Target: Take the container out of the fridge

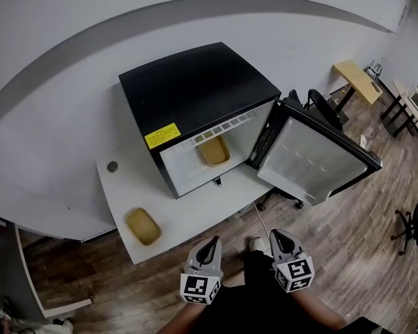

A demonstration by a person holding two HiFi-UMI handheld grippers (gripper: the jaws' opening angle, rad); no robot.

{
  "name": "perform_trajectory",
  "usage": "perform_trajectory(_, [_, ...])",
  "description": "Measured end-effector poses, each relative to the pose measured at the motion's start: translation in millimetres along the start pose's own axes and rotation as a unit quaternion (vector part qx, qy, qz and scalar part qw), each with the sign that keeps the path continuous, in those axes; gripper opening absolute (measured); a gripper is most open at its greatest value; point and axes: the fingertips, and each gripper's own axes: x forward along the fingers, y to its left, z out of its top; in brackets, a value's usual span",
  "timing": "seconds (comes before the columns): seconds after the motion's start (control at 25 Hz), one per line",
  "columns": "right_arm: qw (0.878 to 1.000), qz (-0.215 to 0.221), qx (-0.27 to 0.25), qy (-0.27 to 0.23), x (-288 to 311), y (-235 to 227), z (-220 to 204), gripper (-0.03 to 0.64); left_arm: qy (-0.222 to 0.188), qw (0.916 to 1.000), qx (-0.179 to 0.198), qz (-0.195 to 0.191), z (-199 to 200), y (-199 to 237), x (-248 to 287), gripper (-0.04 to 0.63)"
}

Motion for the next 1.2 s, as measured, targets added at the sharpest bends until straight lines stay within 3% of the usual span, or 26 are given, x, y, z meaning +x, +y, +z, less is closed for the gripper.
perform_trajectory(0.24, [0.996,0.08,-0.023,-0.024,43,-16,28,0.002,-0.007,0.9965,-0.011,0.083,5,11,27,0.017])
perform_trajectory(0.4, [0.991,0.128,-0.038,-0.028,67,-34,37,0.0,-0.003,0.9953,0.01,0.096,15,-2,58,0.017])
perform_trajectory(0.72, [0.978,0.2,-0.046,-0.035,109,-63,57,0.001,-0.008,0.9849,0.007,0.173,29,-4,94,0.016])
perform_trajectory(0.92, [0.97,0.237,-0.05,-0.031,131,-70,65,0.0,-0.023,0.9764,-0.024,0.213,39,1,107,0.017])
perform_trajectory(1.2, [0.958,0.282,-0.045,-0.03,145,-77,71,0.002,-0.042,0.9693,-0.023,0.241,52,3,130,0.017])
